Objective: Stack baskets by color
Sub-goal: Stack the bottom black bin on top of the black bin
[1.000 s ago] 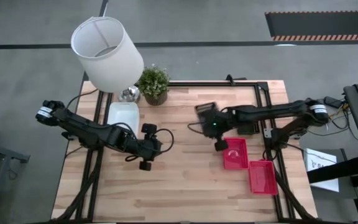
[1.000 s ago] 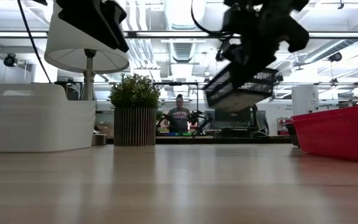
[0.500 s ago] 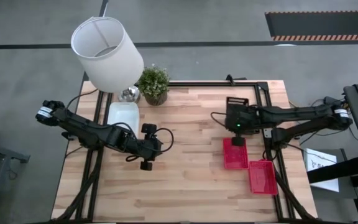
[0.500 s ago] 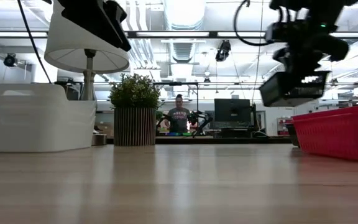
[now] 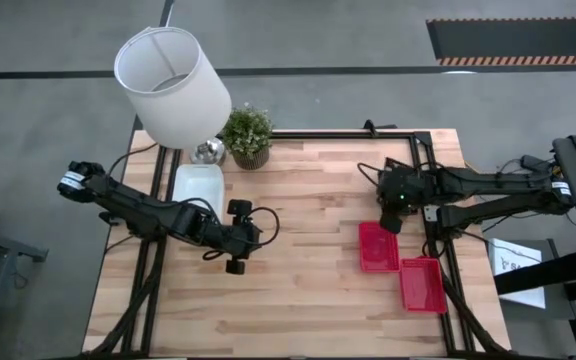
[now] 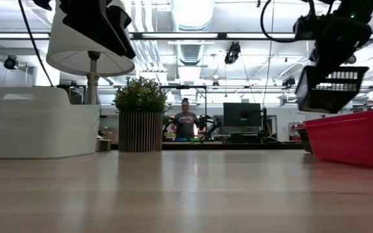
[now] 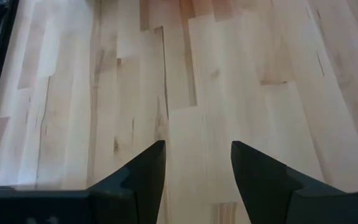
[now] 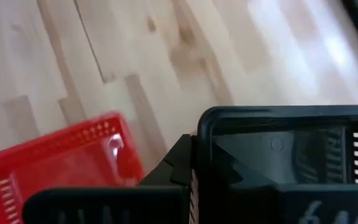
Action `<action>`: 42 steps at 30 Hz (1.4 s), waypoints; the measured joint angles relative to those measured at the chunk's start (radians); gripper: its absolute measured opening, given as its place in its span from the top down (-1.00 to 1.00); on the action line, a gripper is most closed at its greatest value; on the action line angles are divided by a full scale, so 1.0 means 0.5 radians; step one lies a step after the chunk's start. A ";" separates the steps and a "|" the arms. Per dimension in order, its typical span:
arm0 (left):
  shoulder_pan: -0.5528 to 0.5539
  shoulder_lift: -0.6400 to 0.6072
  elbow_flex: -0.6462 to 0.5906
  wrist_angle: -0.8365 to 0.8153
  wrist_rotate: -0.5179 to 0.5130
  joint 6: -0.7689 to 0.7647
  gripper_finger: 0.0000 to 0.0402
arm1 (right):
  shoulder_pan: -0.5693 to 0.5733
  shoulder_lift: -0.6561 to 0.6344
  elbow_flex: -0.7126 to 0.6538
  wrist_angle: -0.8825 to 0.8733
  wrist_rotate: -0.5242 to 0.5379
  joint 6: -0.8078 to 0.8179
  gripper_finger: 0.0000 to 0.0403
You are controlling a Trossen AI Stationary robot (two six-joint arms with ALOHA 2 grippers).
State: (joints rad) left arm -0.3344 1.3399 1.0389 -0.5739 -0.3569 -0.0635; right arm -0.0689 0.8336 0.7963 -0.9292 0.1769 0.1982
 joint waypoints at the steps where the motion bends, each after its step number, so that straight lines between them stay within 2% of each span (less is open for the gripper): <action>1: 0.000 0.000 0.000 0.004 0.000 0.003 0.17 | 0.001 0.007 0.007 -0.046 -0.007 0.068 0.96; 6: 0.002 0.000 -0.002 0.044 0.000 0.097 0.17 | -0.005 0.089 0.005 -0.239 -0.054 0.158 0.96; 11: 0.002 0.000 -0.003 0.054 -0.040 0.154 0.17 | -0.004 0.206 0.005 -0.328 -0.058 -0.115 0.96; 17: 0.002 0.000 -0.003 0.056 -0.046 0.155 0.17 | -0.014 0.331 0.016 -0.343 -0.214 -0.281 0.96; 30: 0.001 0.000 -0.005 0.054 -0.047 0.155 0.17 | -0.017 0.550 0.021 -0.323 -0.087 -0.366 0.95; 37: -0.001 0.000 -0.008 0.053 -0.047 0.153 0.17 | -0.017 0.552 0.021 -0.324 -0.070 -0.368 0.95; 42: -0.001 0.000 -0.014 0.053 -0.047 0.148 0.17 | -0.018 0.536 0.021 -0.326 -0.030 -0.345 0.80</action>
State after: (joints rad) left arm -0.3347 1.3399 1.0317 -0.5472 -0.3801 0.0107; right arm -0.0776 1.1015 0.8070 -1.0919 0.1618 0.0255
